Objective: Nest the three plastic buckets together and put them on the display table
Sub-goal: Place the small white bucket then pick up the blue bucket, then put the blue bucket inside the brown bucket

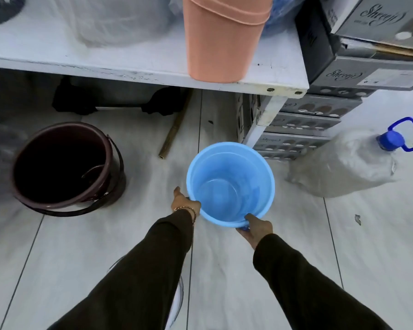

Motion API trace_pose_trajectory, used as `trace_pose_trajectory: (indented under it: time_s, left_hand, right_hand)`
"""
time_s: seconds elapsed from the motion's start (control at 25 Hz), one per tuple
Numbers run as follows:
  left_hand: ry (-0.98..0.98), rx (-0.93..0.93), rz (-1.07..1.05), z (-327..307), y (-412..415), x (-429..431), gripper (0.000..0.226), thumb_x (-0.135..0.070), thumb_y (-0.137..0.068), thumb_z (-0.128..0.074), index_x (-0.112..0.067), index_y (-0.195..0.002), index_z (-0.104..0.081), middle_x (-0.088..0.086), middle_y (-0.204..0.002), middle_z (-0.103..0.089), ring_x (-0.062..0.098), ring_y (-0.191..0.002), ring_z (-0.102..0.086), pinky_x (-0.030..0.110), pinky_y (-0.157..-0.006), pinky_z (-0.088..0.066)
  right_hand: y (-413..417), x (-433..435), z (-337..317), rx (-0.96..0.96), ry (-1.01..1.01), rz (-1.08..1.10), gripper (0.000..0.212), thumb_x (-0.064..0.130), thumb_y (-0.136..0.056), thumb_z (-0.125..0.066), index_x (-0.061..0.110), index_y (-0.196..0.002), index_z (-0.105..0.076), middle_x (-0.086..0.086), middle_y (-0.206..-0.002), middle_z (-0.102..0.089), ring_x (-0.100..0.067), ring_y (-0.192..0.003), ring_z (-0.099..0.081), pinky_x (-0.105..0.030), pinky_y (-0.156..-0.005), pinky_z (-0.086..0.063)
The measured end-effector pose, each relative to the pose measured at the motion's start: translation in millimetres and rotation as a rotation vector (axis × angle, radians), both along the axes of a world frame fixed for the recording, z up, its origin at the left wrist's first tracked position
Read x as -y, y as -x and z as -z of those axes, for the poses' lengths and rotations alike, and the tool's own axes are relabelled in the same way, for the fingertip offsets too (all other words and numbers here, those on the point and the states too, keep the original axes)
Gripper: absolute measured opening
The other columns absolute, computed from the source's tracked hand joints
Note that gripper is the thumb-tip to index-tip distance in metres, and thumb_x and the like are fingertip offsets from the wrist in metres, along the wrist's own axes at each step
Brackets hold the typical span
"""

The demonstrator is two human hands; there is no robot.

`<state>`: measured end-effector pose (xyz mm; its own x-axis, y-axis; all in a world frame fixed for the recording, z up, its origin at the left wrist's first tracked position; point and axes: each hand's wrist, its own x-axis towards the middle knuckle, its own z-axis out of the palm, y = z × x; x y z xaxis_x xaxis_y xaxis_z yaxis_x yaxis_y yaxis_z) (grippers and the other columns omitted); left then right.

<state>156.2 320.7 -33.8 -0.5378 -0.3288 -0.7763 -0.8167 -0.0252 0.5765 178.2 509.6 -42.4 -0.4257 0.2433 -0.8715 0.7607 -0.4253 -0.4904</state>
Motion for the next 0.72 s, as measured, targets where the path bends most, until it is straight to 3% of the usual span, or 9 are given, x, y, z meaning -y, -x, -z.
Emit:
trace_pose_trajectory:
  time_s: [0.08, 0.24, 0.4, 0.56, 0.72]
  left_hand:
    - [-0.09, 0.024, -0.017, -0.7, -15.4, 4.7, 0.077, 0.009, -0.081, -0.056, -0.021, -0.148, -0.032, 0.017, -0.123, -0.062, 0.039, -0.11, -0.063, 0.051, -0.091, -0.056]
    - [-0.112, -0.065, -0.146, -32.0, -53.2, 34.5, 0.059, 0.004, -0.082, -0.061, -0.015, -0.136, -0.048, 0.011, -0.119, -0.062, 0.035, -0.104, -0.064, 0.048, -0.087, -0.057]
    - [-0.13, -0.251, -0.392, -87.2, -89.2, 89.5, 0.045, 0.006, -0.083, -0.056, -0.012, -0.124, -0.06, 0.016, -0.118, -0.067, 0.031, -0.094, -0.065, 0.032, -0.074, -0.054]
    - [-0.028, -0.452, -0.459, -153.2, -131.4, 157.3, 0.047, 0.011, -0.087, -0.054, -0.011, -0.127, -0.061, 0.014, -0.126, -0.067, 0.033, -0.113, -0.063, 0.041, -0.093, -0.052]
    - [0.053, -0.59, -0.482, -203.1, -157.4, 219.3, 0.047, 0.01, -0.09, -0.055, -0.009, -0.132, -0.056, 0.011, -0.127, -0.065, 0.026, -0.107, -0.063, 0.047, -0.089, -0.052]
  right_hand:
    - [-11.2, -3.5, -1.5, -0.004, -0.084, -0.05, 0.007, -0.005, -0.092, -0.059, -0.008, -0.098, -0.061, -0.021, -0.099, -0.067, -0.031, -0.076, -0.069, -0.039, -0.071, -0.062]
    - [-46.4, -3.2, -26.6, -0.062, -0.198, -0.196, 0.026, -0.001, -0.09, -0.063, -0.006, -0.116, -0.064, -0.02, -0.109, -0.071, -0.032, -0.091, -0.072, -0.028, -0.06, -0.064]
    - [-65.1, 21.5, -82.7, -0.237, -0.257, -0.415, 0.041, 0.005, -0.09, -0.068, 0.009, -0.131, -0.062, -0.006, -0.125, -0.067, -0.029, -0.101, -0.072, -0.035, -0.07, -0.065]
    - [-58.4, 78.7, -156.6, -0.404, -0.302, -0.55, 0.048, 0.007, -0.087, -0.072, 0.019, -0.133, -0.062, 0.006, -0.125, -0.068, -0.019, -0.097, -0.073, -0.036, -0.066, -0.065]
    - [-46.1, 146.6, -220.7, -0.567, -0.304, -0.616, 0.053, 0.007, -0.087, -0.073, 0.024, -0.136, -0.06, 0.014, -0.127, -0.068, -0.018, -0.095, -0.076, -0.041, -0.074, -0.065]
